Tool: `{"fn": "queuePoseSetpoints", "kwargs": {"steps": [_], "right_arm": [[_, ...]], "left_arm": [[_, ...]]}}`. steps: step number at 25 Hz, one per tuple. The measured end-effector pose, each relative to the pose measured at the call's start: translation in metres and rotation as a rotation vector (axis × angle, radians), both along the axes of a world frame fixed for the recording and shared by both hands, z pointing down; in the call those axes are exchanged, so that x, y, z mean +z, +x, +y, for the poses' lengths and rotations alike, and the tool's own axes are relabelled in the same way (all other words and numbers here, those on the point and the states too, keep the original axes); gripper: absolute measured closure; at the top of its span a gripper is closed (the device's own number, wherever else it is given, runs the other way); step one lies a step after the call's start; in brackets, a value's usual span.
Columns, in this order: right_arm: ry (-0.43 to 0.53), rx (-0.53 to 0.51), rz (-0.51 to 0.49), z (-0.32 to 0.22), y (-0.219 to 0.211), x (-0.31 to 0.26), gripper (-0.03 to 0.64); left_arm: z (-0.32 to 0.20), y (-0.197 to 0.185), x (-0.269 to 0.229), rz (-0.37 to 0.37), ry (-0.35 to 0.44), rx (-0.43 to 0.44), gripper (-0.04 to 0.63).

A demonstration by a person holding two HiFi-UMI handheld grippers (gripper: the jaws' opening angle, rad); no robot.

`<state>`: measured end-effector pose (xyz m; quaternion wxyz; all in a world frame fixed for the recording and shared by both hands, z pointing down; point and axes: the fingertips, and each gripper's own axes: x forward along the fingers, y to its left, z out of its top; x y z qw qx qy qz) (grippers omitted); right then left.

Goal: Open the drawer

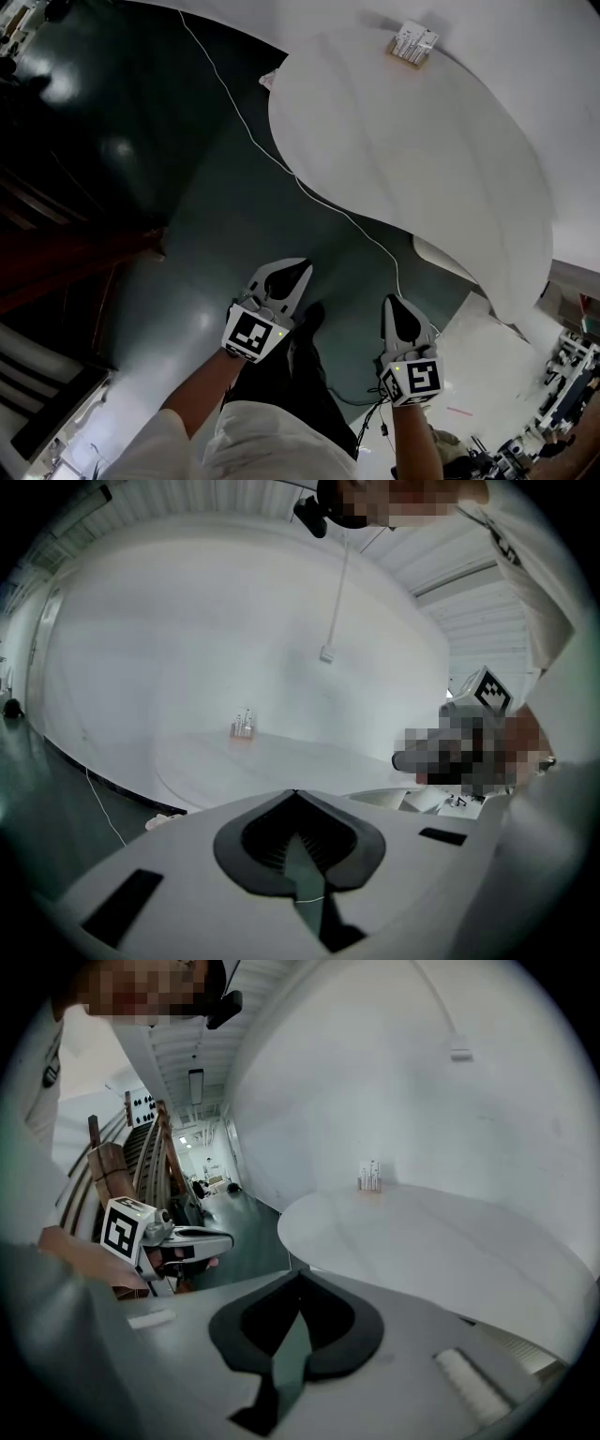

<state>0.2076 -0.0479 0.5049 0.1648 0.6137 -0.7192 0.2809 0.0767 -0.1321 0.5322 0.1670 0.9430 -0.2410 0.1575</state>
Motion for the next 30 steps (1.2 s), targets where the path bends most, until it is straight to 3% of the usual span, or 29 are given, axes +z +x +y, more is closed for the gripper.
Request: {"fn": "queuePoseSetpoints", "kwargs": {"steps": [11, 17, 30], "right_arm": [[-0.029, -0.042, 0.017, -0.024, -0.011, 0.059, 0.606], [-0.026, -0.121, 0.068, -0.031, -0.015, 0.086, 0.606], [-0.026, -0.172, 0.087, -0.045, -0.022, 0.135, 0.606]], "left_arm": [[-0.029, -0.007, 0.068, -0.009, 0.024, -0.035, 0.589], [-0.033, 0.001, 0.111, -0.039, 0.045, -0.032, 0.589], [-0.033, 0.021, 0.173, -0.041, 0.076, -0.023, 0.589]]}}
